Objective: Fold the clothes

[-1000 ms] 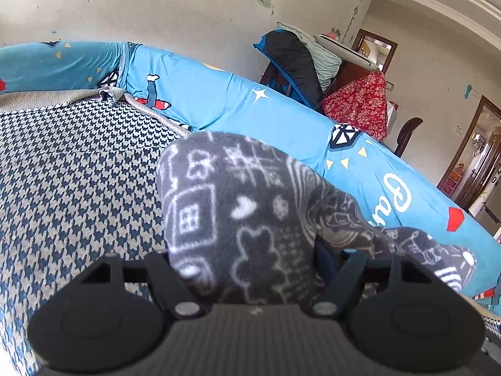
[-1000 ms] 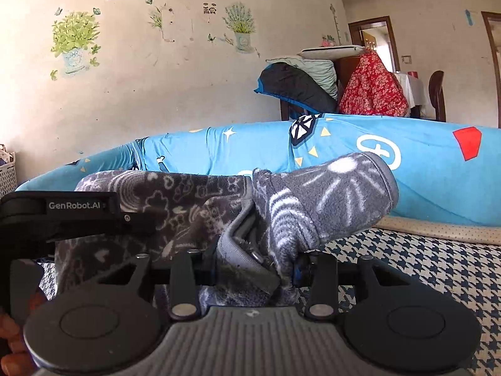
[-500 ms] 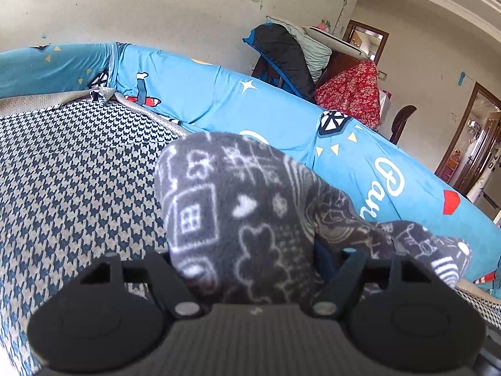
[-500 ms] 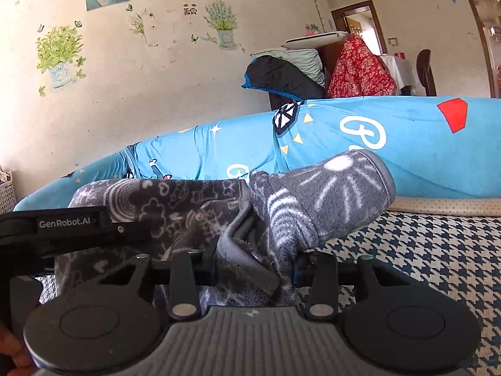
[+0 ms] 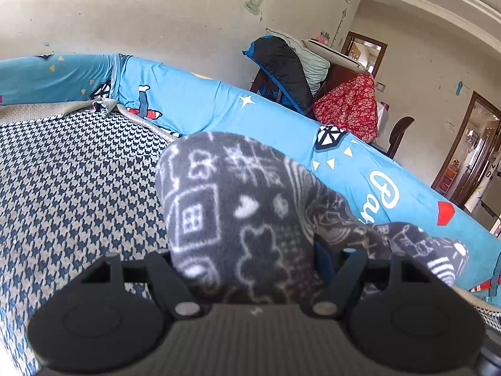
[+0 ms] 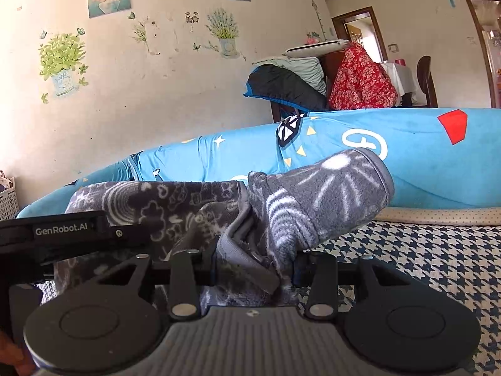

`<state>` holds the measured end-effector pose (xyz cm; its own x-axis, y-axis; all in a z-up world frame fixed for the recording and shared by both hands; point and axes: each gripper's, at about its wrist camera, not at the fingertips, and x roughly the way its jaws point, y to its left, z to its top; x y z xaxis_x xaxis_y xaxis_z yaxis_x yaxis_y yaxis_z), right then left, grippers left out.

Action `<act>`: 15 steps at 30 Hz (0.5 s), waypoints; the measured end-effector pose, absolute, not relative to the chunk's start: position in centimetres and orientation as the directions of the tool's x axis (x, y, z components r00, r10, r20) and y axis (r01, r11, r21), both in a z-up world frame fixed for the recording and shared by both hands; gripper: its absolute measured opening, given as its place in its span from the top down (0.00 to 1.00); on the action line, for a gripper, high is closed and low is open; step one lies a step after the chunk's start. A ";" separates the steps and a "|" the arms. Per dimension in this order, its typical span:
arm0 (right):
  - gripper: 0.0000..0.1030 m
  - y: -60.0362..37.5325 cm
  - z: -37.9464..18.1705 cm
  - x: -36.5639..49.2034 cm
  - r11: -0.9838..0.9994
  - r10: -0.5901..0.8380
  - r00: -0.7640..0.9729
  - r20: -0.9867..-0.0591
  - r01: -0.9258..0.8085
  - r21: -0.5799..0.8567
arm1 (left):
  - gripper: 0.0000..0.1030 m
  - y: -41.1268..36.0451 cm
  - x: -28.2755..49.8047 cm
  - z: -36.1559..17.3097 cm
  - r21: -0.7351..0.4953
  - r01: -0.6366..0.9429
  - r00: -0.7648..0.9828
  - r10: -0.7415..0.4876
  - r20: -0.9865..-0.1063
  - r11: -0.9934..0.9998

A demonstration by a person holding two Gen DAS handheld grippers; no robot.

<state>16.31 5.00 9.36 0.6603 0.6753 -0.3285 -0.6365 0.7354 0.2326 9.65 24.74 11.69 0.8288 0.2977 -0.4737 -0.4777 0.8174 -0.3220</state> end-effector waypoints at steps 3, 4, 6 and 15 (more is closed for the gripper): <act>0.61 5.2 9.3 16.4 0.732 0.679 0.657 -0.328 -0.639 0.237 | 0.31 24.8 9.6 11.7 -0.320 -0.483 0.827 0.304 -0.472 0.815; 0.61 5.3 9.3 16.4 0.731 0.680 0.657 -0.326 -0.639 0.238 | 0.31 24.9 9.6 11.7 -0.320 -0.483 0.828 0.306 -0.470 0.815; 0.61 5.3 9.4 16.5 0.730 0.682 0.656 -0.323 -0.640 0.240 | 0.31 24.8 9.5 11.9 -0.317 -0.482 0.830 0.311 -0.463 0.816; 0.61 5.2 9.7 16.4 0.727 0.686 0.658 -0.310 -0.640 0.249 | 0.31 24.5 9.2 12.2 -0.314 -0.481 0.837 0.321 -0.443 0.819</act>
<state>16.43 5.18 9.65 0.6580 0.6862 -0.3101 -0.6403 0.7266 0.2492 9.23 24.47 12.15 0.8370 0.3213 -0.4430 -0.4807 0.8186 -0.3145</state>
